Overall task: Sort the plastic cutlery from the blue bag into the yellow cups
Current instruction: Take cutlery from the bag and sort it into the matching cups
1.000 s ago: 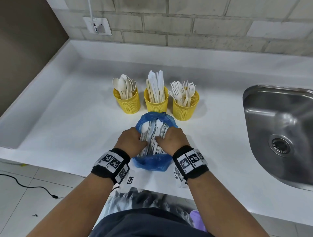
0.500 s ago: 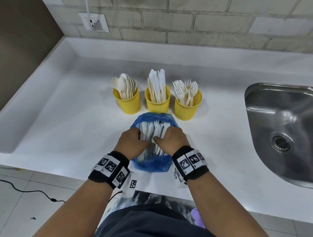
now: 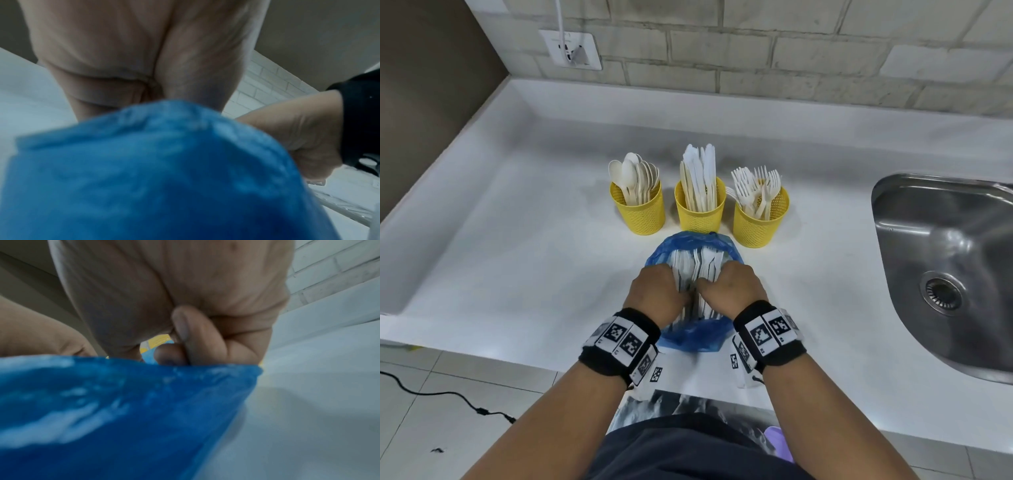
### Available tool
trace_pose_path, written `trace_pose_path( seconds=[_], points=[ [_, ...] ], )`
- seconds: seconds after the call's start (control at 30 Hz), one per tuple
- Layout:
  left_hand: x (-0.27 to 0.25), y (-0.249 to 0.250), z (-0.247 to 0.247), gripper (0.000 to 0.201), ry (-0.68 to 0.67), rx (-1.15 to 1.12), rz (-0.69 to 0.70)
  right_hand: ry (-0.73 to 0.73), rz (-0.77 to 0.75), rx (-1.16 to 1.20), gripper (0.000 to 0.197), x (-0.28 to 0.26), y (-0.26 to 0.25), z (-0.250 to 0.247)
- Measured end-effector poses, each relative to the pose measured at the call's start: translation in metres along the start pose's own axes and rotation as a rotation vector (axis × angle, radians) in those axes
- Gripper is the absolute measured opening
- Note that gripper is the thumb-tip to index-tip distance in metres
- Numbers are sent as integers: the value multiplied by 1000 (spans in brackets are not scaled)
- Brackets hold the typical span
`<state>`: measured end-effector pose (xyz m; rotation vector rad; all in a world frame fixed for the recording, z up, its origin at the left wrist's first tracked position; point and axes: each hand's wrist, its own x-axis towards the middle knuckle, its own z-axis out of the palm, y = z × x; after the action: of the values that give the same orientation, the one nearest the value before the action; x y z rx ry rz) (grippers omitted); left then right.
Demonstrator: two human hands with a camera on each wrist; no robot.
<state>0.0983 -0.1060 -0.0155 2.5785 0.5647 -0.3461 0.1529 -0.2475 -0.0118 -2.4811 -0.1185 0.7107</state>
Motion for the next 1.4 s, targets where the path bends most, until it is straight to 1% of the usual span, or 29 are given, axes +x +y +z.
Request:
trace_pose_path(
  seconds=[0.1,0.2,0.33,0.43,0.53,0.7,0.8,0.9,0.97,1.07,1.13,1.17,1.23,1.27,1.33,1.4],
  points=[
    [0,6,0,28,-3,25,6,3,-12,-21,50,2,0,2],
    [0,11,0,27,6,8,-3,12,-16,17,43,5,4,3],
    [0,14,7,31,30,-14,8,36,-26,89,40,5,8,8],
    [-2,16,12,35,55,-59,9,53,-50,97,41,3,10,9],
    [-4,17,12,40,71,-57,3,64,-59,105,32,0,11,6],
    [-6,19,6,33,30,-82,-16,99,-86,142,41,-8,9,4],
    [-8,16,4,22,-20,-195,-47,114,-103,170,46,-10,9,5],
    [-8,14,1,21,-46,-310,-48,116,-114,187,45,-8,11,5],
    [-9,14,-2,16,-50,-383,-48,92,-101,207,42,-7,12,4],
    [-10,13,-8,14,-78,-492,-87,51,-87,276,33,-8,13,4],
    [-9,12,-10,5,-119,-562,-110,15,-78,343,27,-8,16,6],
    [-8,12,-11,6,-134,-594,-106,-9,-78,388,27,-5,19,8],
    [-9,12,-12,18,-167,-641,-107,-27,-80,468,39,1,23,12],
    [-9,13,-12,25,-198,-668,-95,-48,-73,510,41,3,24,15],
    [-6,9,-10,40,-258,-704,-58,-70,-46,579,32,-2,18,13],
    [4,-2,-1,51,-284,-697,-66,-83,-11,645,29,-4,15,10]
  ],
)
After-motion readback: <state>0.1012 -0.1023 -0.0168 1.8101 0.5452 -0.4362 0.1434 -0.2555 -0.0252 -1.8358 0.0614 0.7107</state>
